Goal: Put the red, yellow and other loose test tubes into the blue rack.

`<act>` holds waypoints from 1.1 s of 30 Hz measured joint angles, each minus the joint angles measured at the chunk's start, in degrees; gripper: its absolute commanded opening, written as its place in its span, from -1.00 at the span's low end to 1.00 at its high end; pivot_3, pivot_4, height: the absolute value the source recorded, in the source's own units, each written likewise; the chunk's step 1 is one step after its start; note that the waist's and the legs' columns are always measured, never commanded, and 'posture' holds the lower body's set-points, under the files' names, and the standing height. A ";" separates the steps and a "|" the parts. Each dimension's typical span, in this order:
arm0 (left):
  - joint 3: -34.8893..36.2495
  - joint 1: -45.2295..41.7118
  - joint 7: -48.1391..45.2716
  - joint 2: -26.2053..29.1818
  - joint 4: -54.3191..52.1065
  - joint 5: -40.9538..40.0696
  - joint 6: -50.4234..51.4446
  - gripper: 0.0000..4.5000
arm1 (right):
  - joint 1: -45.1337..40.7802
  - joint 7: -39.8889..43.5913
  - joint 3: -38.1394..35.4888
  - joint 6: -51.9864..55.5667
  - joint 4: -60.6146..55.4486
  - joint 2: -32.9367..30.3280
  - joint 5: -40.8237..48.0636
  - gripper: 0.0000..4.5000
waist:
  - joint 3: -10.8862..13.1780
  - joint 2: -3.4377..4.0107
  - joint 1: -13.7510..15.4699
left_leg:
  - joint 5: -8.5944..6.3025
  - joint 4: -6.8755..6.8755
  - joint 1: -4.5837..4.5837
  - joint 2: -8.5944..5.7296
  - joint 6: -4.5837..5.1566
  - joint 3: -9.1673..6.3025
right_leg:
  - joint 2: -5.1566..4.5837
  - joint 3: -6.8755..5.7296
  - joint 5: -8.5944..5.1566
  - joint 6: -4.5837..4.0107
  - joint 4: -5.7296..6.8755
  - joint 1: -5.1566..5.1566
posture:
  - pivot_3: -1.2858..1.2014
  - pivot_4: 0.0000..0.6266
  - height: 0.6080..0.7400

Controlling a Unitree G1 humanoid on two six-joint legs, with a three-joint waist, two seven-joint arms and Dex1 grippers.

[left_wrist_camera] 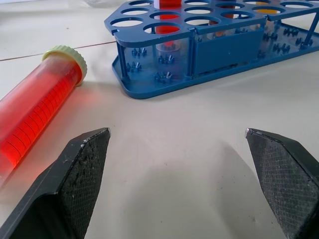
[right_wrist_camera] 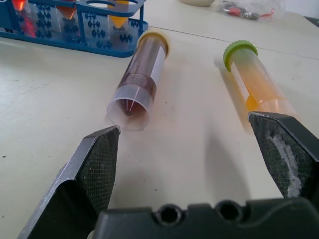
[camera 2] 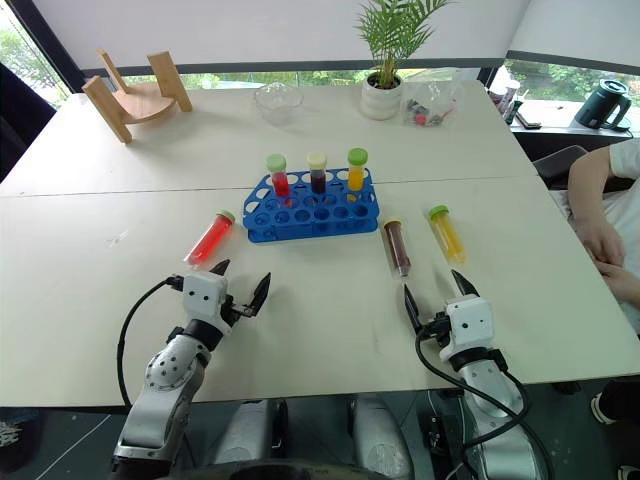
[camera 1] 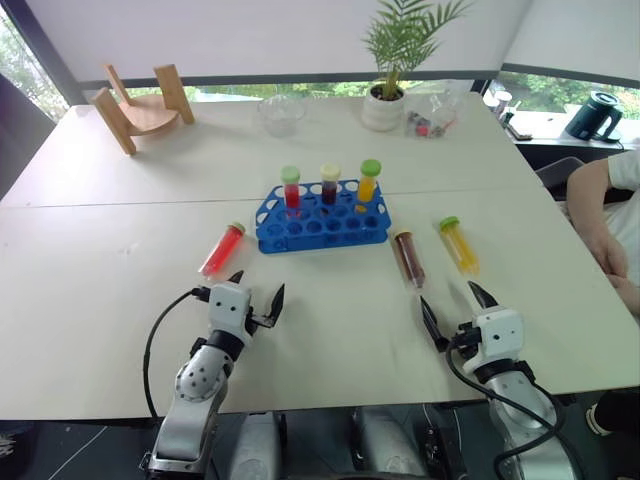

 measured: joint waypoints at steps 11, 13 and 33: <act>0.03 0.18 -0.09 -0.07 -0.16 -1.11 0.17 0.99 | -0.01 0.22 -0.01 1.07 -0.90 -0.05 0.01 1.00 | 0.00 0.00 0.01 | 0.00 0.00 -0.03 0.00 0.00 0.00 | 0.00 0.00 0.00 0.00 -0.02 -0.02 | 0.03 -0.52 1.00; 0.03 0.17 -0.08 -0.08 -0.16 -1.11 0.19 0.99 | -0.01 0.23 -0.01 1.08 -0.90 -0.05 0.01 1.00 | 0.00 0.00 0.01 | 0.00 0.00 -0.03 0.00 0.00 0.00 | -0.01 0.00 0.00 0.00 -0.02 -0.02 | 0.03 -0.52 1.00; 0.01 -0.83 -1.68 1.45 -0.81 -1.77 2.61 0.99 | 0.11 1.70 -0.87 4.05 -4.57 -2.03 0.88 1.00 | 0.01 0.00 0.02 | 0.00 0.01 -0.04 0.00 0.00 0.00 | -0.01 0.00 0.00 0.00 -0.02 -0.03 | 0.03 -0.52 1.00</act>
